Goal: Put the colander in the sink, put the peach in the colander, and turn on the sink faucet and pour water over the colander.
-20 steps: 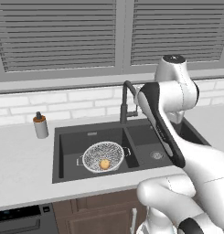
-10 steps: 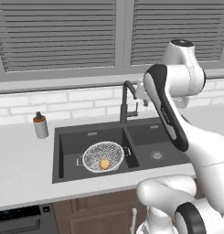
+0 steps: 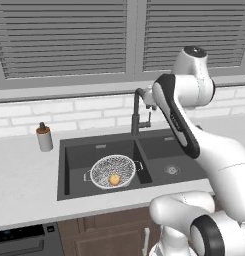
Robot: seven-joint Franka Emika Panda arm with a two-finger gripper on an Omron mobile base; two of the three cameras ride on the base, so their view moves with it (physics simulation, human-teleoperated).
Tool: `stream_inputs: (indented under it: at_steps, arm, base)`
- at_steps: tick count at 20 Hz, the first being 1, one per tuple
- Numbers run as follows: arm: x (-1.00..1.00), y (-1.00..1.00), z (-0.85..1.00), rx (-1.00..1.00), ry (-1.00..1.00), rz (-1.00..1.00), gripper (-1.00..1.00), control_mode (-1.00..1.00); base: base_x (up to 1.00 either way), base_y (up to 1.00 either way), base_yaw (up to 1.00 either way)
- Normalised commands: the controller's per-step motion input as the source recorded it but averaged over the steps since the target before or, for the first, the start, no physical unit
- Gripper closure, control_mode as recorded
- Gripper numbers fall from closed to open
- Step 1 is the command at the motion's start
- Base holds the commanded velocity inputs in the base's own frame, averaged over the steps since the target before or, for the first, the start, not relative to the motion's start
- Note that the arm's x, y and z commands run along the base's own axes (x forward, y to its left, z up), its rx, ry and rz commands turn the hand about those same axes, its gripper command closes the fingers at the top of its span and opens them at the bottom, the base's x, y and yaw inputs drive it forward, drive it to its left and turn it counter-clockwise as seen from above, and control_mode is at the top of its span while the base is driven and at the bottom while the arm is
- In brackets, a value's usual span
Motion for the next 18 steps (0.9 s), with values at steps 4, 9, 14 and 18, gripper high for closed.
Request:
stream_inputs:
  at_steps: [4,9,14,18]
  arm:
    - [0.63,0.00,0.00,-0.06,-0.12,0.10,-1.00,-1.00]
    - [0.63,-0.05,0.00,-0.05,0.00,0.03,-1.00,-1.00]
    - [0.67,-0.03,-0.05,-0.02,0.04,0.00,-1.00,-1.00]
    - [0.52,0.00,-0.18,0.00,0.07,0.00,-1.00,-1.00]
  base:
    - [0.00,0.00,0.00]
    - [0.00,0.00,0.00]
    - [0.00,0.00,0.00]
    - [0.00,0.00,0.00]
